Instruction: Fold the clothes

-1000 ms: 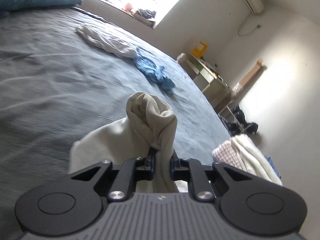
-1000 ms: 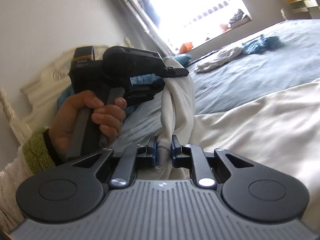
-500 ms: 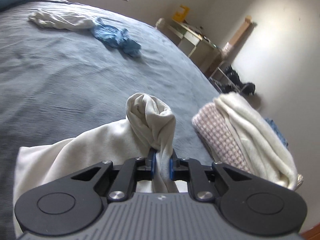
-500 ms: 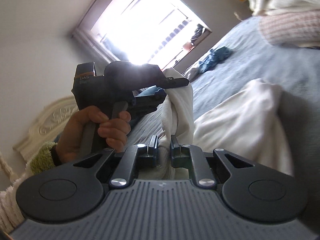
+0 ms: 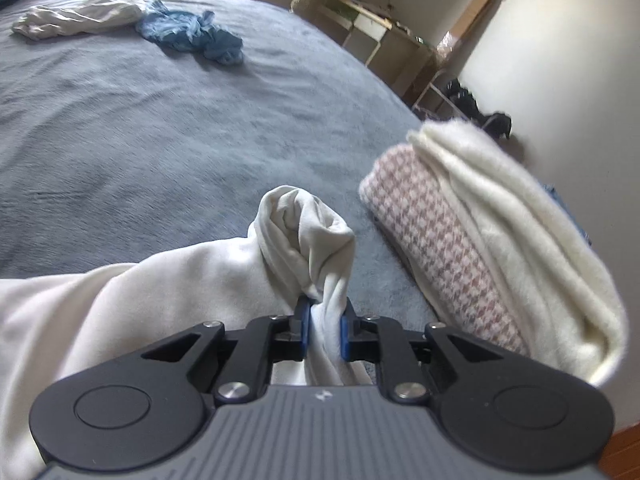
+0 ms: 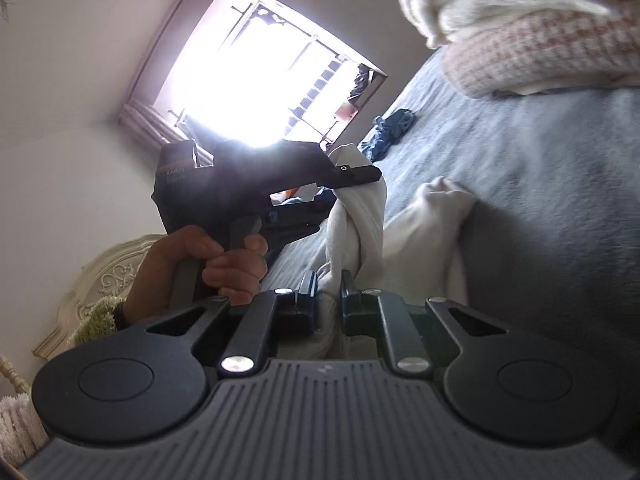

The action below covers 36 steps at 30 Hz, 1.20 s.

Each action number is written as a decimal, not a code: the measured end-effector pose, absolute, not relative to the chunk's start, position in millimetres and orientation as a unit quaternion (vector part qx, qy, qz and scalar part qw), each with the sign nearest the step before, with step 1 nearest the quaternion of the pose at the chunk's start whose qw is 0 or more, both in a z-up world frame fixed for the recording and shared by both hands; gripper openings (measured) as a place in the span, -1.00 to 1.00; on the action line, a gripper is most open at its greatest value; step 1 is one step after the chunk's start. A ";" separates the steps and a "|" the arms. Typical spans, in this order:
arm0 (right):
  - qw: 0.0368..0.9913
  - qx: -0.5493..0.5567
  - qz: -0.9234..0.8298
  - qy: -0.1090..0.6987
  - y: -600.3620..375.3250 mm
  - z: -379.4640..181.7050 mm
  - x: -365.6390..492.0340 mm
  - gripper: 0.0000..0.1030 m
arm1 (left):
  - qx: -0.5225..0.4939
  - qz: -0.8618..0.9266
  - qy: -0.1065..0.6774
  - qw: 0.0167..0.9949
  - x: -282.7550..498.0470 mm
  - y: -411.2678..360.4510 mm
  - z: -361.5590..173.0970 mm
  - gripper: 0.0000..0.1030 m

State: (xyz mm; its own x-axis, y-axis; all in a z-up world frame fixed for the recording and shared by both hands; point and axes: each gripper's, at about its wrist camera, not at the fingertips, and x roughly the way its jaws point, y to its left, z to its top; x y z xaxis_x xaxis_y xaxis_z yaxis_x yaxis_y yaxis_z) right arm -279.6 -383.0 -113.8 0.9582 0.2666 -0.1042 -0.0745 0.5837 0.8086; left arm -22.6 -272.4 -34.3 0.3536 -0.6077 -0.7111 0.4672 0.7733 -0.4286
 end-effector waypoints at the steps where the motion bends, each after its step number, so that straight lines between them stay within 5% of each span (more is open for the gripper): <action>1: 0.881 0.451 0.093 0.110 -385.9 -117.8 -280.2 -0.82 | -0.072 -0.332 0.469 0.815 -22.0 -277.4 -38.0 -0.29; 4: 0.875 0.463 0.077 0.120 -393.7 -130.7 -277.6 -0.82 | -0.087 -0.350 0.498 0.789 -20.4 -281.3 -44.7 0.14; 11: 0.840 0.520 0.069 0.138 -410.2 -155.0 -278.4 -0.79 | -0.133 -0.352 0.482 0.791 -42.7 -223.0 -5.1 0.18; 22: 0.856 0.490 0.020 0.164 -409.0 -140.9 -293.5 -0.55 | -0.086 -0.279 0.388 0.874 -140.1 -55.6 42.8 0.62; 27: 0.873 0.452 -0.018 0.182 -412.9 -121.5 -306.9 -0.10 | -0.130 -0.280 0.415 0.855 -168.3 -7.8 -3.7 0.63; 36: 0.876 0.415 0.004 0.245 -388.2 -102.5 -300.8 0.02 | -0.202 -0.346 0.458 0.794 -175.1 -3.1 -89.3 0.45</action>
